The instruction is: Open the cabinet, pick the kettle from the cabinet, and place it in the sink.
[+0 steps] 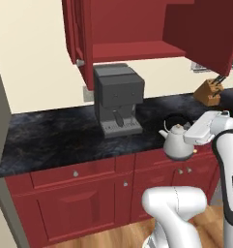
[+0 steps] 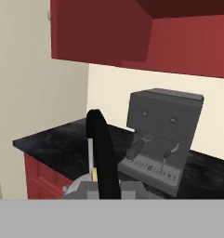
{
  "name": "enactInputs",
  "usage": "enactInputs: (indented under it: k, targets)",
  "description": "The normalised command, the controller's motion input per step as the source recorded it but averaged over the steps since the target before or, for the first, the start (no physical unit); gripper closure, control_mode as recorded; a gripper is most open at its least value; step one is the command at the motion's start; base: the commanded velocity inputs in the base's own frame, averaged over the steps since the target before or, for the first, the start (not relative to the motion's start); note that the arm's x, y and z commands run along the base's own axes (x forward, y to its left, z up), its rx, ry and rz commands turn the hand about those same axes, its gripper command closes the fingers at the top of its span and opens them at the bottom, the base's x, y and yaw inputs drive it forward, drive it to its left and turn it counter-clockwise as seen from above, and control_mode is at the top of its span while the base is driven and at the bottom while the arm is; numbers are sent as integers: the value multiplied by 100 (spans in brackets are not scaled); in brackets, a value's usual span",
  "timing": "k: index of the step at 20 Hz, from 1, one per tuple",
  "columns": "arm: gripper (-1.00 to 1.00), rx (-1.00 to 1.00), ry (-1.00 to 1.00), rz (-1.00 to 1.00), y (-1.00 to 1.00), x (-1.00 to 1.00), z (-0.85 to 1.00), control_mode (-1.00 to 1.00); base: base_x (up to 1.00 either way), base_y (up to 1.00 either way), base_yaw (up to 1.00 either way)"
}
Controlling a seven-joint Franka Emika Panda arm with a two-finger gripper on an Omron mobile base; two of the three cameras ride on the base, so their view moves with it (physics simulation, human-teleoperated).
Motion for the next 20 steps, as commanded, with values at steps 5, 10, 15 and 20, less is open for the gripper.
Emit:
enactInputs:
  k: [5, 10, 15, 20]
  targets:
    - [100, 0, 0, 0, 0, 0, 0, 100, -22, 1, -52]
    - [100, 0, 0, 0, 0, 0, 0, 100, -14, 2, -66]
    - [100, 0, 0, 0, 0, 0, 0, 100, -5, 3, -68]
    - [100, 0, 0, 0, 0, 0, 0, 100, 12, 0, -48]
